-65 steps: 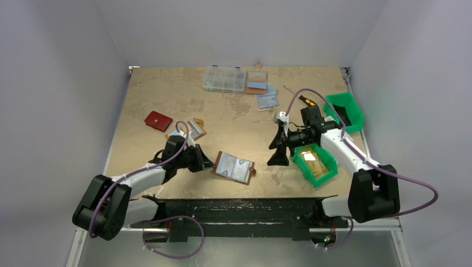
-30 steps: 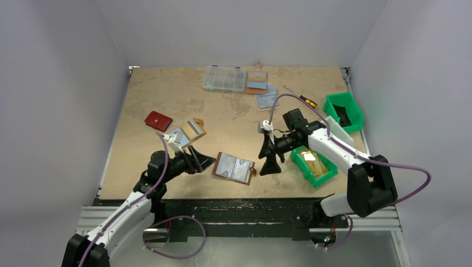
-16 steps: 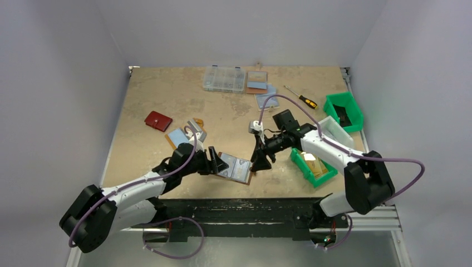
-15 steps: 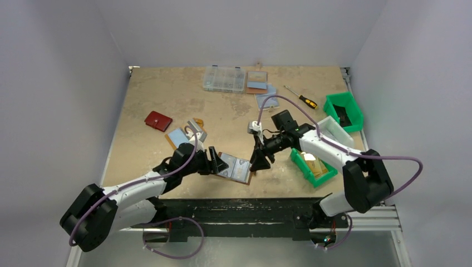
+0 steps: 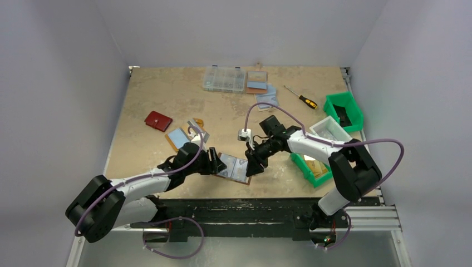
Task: Take the credit cards out of the card holder
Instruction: Remove the credit card from the card holder.
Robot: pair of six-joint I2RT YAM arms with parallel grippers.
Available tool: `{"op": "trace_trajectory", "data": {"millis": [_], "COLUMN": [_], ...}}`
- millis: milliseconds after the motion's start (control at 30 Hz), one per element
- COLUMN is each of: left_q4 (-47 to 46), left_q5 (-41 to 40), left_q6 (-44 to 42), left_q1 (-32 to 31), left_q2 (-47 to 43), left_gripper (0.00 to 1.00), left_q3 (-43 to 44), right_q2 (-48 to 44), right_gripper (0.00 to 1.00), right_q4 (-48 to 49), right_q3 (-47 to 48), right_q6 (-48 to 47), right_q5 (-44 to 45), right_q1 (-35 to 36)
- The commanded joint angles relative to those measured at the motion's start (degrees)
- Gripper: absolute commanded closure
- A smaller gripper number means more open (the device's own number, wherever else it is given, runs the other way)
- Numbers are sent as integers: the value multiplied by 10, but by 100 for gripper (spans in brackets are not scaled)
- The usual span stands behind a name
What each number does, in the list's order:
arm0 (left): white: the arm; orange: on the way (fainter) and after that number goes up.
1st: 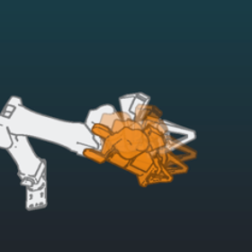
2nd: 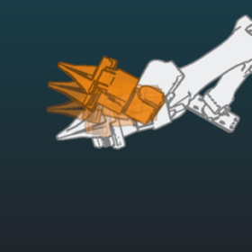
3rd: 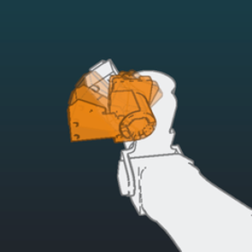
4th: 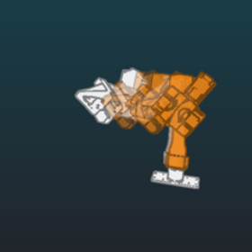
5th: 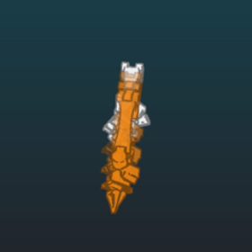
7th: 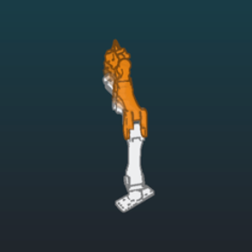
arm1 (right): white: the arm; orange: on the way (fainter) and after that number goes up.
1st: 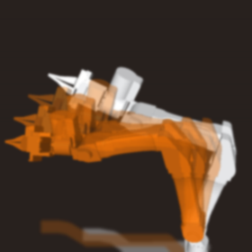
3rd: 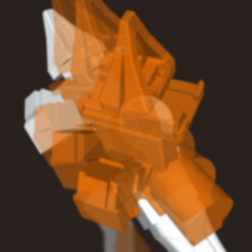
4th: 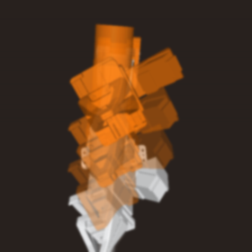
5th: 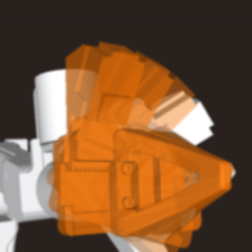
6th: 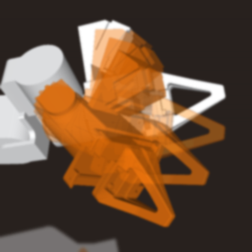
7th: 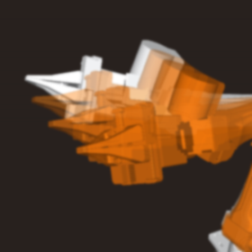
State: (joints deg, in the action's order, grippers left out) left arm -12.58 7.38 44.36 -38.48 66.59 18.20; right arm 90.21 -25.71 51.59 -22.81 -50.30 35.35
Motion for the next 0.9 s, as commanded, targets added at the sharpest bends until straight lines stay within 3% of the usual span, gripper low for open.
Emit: {"op": "trace_trajectory", "data": {"millis": [0,267,567,700,867], "left_q4": [-51,-109,-129,-134,-187], "left_q5": [17,43,46,45,34], "left_q6": [1,24,24,27,74], "left_q1": [-5,-7,-10,-10,-10], "left_q2": [0,17,72,76,22], "left_gripper": [50,73,75,100,100], "left_q3": [15,3,10,11,-30], "right_q2": [10,29,44,41,35], "right_gripper": [61,67,72,72,71], "right_q4": [18,27,22,22,4], "right_q3": [25,32,41,45,58], "right_q6": [27,50,55,61,57], "right_q5": [29,64,73,66,1], "right_q1": [8,11,14,14,13]}}
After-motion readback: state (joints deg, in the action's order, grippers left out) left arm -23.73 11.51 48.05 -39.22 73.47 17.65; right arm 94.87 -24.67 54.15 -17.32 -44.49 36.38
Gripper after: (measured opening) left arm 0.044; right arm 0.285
